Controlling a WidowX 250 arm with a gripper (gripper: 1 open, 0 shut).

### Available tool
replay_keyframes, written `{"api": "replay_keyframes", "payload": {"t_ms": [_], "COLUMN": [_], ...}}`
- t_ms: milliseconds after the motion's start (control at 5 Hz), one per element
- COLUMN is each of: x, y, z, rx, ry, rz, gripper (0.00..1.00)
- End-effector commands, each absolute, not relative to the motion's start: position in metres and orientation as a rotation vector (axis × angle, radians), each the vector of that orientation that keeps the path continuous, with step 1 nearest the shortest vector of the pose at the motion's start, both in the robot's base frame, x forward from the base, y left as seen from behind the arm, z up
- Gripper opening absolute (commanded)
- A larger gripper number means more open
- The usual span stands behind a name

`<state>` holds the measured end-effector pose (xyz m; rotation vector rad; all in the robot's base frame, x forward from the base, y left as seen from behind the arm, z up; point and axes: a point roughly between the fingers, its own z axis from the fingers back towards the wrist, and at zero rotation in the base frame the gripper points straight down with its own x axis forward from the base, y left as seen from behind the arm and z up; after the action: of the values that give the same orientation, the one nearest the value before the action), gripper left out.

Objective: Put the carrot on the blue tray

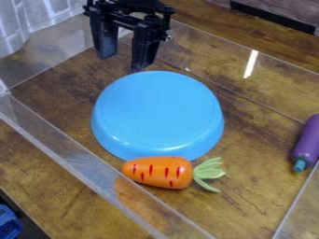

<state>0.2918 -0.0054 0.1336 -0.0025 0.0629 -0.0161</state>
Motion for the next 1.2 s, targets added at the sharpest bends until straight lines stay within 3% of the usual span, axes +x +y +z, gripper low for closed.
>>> {"api": "replay_keyframes", "payload": {"t_ms": [0, 200, 400, 600, 1000], "x": [0.290, 0.288, 0.276, 0.269, 0.255], "y": [-0.008, -0.011, -0.022, -0.030, -0.054], "z": [0.126, 0.119, 0.098, 0.090, 0.058], "rx": [-0.003, -0.003, 0.008, 0.011, 0.053], "ry": [0.077, 0.090, 0.083, 0.078, 0.044], "rz": [-0.046, -0.077, -0.204, -0.326, -0.630], "gripper": [1.00, 1.00, 1.00, 1.00, 1.00]}}
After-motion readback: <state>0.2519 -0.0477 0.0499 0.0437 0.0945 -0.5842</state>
